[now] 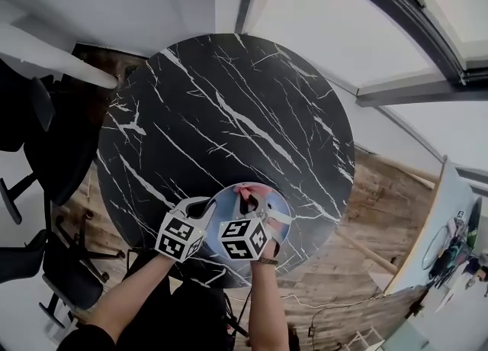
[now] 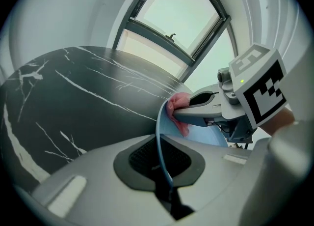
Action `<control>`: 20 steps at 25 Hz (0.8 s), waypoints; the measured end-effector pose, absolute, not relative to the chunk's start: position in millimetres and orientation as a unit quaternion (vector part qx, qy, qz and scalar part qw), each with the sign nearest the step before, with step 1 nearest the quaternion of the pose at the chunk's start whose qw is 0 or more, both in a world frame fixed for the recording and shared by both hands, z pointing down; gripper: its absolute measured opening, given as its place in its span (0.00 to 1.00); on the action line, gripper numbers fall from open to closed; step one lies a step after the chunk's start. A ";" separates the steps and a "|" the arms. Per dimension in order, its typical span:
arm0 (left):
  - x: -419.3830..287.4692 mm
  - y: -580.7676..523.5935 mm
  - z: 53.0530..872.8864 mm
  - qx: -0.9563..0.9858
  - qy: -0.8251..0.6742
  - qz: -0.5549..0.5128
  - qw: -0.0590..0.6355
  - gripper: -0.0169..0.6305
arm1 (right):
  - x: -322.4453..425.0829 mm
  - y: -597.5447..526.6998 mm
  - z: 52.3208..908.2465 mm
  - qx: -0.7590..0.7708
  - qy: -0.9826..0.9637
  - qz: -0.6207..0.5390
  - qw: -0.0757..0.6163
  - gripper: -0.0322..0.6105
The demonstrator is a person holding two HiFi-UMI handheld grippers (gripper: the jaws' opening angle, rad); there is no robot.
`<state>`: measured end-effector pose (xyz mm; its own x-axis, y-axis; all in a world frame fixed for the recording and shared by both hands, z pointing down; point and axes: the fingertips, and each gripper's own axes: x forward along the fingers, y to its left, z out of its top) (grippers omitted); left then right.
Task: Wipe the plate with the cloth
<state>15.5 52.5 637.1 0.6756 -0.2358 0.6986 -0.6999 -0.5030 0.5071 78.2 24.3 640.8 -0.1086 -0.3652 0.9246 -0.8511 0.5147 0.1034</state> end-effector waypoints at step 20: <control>15.9 49.5 636.8 0.811 -0.292 0.279 0.423 0.05 | 39.9 42.0 640.8 0.393 -0.738 0.241 0.492 0.08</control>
<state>15.9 49.5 636.8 0.6741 -0.2374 0.6994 -0.7096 -0.4710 0.5241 39.9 42.0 640.8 -0.2067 -0.3433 0.9162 -0.8175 0.5750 0.0310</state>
